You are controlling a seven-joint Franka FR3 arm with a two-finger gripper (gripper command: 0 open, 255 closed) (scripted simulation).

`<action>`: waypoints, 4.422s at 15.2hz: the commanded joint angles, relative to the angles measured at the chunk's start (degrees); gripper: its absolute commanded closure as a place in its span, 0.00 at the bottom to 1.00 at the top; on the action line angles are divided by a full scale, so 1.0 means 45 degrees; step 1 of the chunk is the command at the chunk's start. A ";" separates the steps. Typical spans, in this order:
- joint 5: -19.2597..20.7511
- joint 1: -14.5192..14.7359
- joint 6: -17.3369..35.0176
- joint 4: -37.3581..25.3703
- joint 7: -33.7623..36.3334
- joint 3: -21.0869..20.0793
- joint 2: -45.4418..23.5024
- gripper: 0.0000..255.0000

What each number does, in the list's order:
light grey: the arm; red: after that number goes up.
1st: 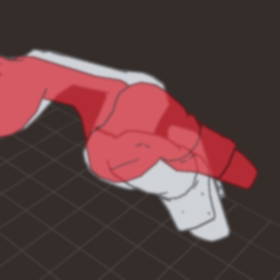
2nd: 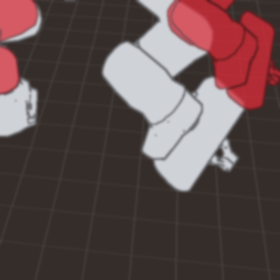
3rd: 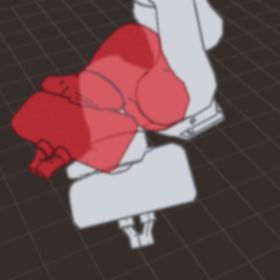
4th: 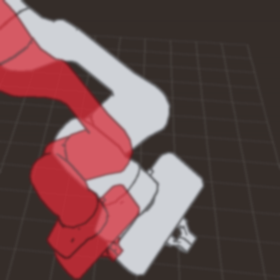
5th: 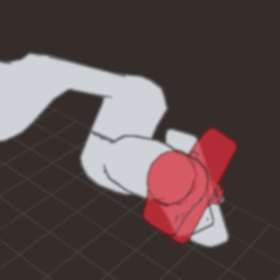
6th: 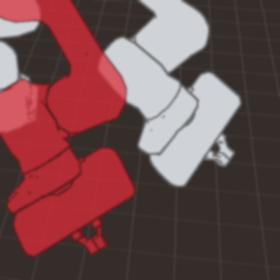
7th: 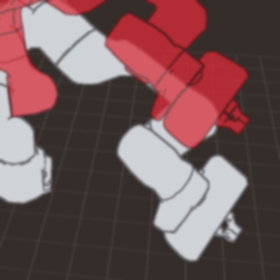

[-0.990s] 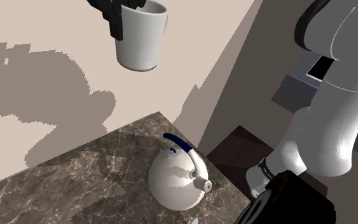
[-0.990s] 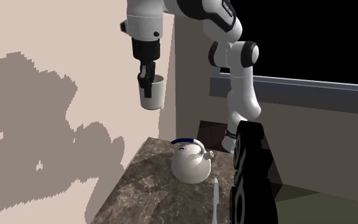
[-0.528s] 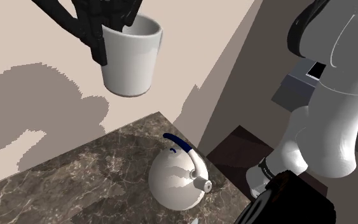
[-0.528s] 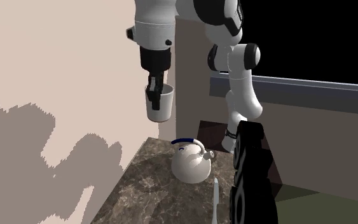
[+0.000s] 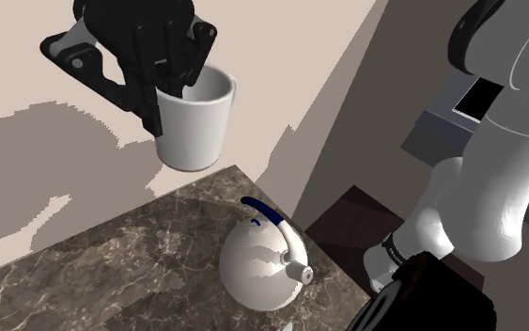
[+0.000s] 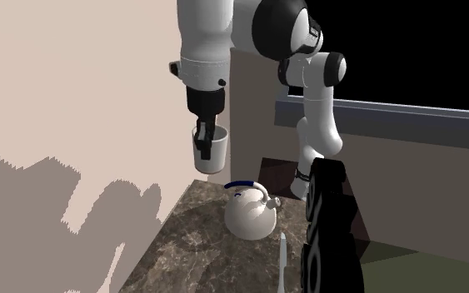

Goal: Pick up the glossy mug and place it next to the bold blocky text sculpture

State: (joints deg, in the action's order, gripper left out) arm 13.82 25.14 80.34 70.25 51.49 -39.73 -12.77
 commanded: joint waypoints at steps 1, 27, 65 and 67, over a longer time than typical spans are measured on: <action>-0.0174 -0.0183 0.0459 0.0637 -0.0044 0.0021 0.0242 1.00; -0.0870 -0.0955 0.5355 0.6403 -0.0004 0.0231 0.1374 1.00; 0.0772 -0.0661 0.9933 0.9741 0.1418 0.0634 -0.0375 1.00; 0.0773 -0.0660 0.9933 0.9740 0.1418 0.0634 -0.0376 0.00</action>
State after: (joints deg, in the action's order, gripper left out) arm 17.29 22.16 125.03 114.08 57.87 -36.88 -14.46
